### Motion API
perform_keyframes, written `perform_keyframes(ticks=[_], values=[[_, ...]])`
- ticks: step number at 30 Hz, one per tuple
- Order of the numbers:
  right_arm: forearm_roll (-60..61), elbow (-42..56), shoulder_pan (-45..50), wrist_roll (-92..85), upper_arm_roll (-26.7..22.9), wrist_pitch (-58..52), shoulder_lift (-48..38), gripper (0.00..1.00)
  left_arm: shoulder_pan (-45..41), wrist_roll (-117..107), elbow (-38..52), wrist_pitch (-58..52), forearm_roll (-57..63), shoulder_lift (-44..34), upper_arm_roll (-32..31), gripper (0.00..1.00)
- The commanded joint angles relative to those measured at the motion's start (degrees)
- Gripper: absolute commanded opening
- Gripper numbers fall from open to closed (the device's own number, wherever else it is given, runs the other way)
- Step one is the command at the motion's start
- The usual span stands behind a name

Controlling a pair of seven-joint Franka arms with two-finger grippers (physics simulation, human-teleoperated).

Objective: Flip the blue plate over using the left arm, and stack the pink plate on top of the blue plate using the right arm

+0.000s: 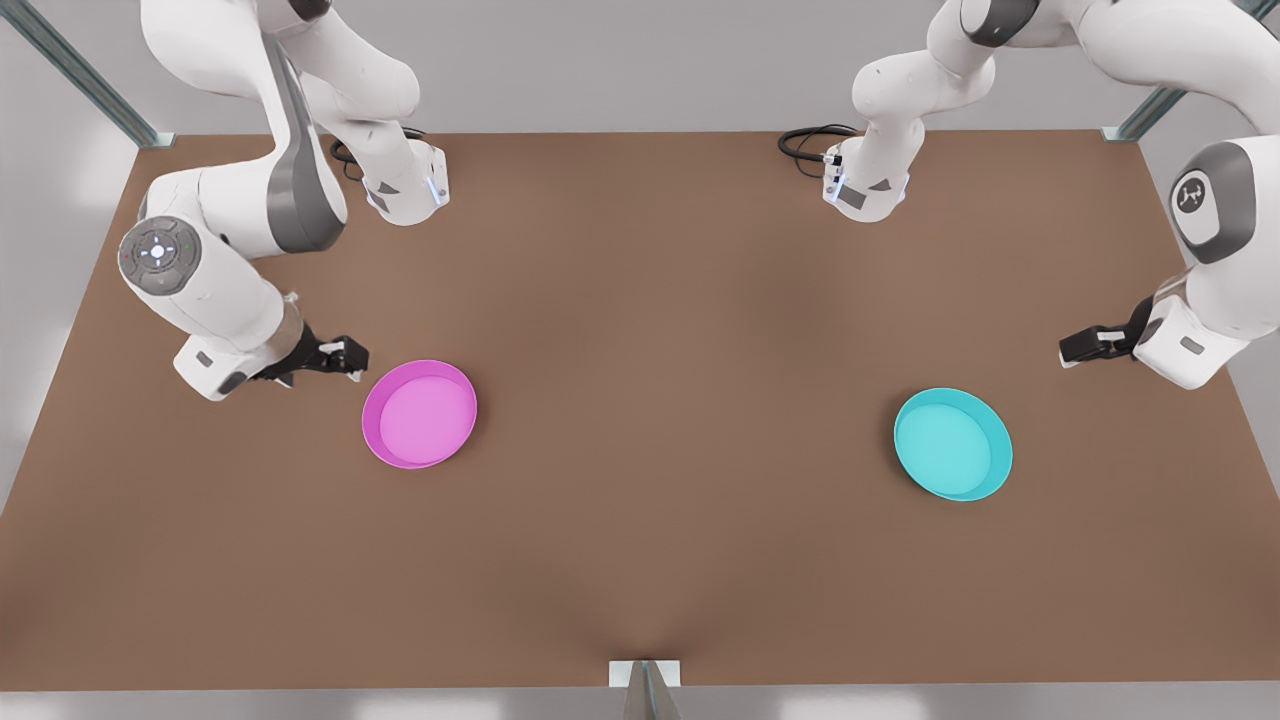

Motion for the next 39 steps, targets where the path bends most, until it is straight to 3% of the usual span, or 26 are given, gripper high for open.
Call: perform_keyframes(ticks=[1,2,6,9,14,21,39], values=[[-0.1,0.1,0.2,0.1,0.0,0.0,0.0,1.0,0.0,0.0,0.0,0.0,-0.1,0.0,0.0,1.0],[0.0,0.6,0.2,-0.1,0.0,0.0,0.3,1.0,0.1,0.1,0.0,0.0,-0.1,0.2,0.0,1.0],[0.1,1.7,-0.3,-0.1,0.0,0.0,1.2,1.0,10.7,10.5,-0.2,4.0,-18.2,16.4,0.1,1.0],[0.1,1.8,0.2,-0.1,0.0,0.0,1.7,1.0,14.9,30.9,-12.0,17.7,-19.3,21.8,0.1,1.0],[0.0,1.7,0.5,-0.2,0.2,-0.1,2.0,1.0,18.4,40.7,-12.0,24.6,-19.5,28.6,0.1,1.0],[0.0,4.7,-0.1,-0.4,0.2,-0.1,4.1,1.0,16.7,21.8,-12.0,32.2,-22.5,29.7,0.1,1.0],[-0.2,5.7,-0.5,-0.3,0.0,-0.1,4.7,1.0,14.7,28.9,-11.7,32.0,-23.8,32.9,0.2,1.0]])
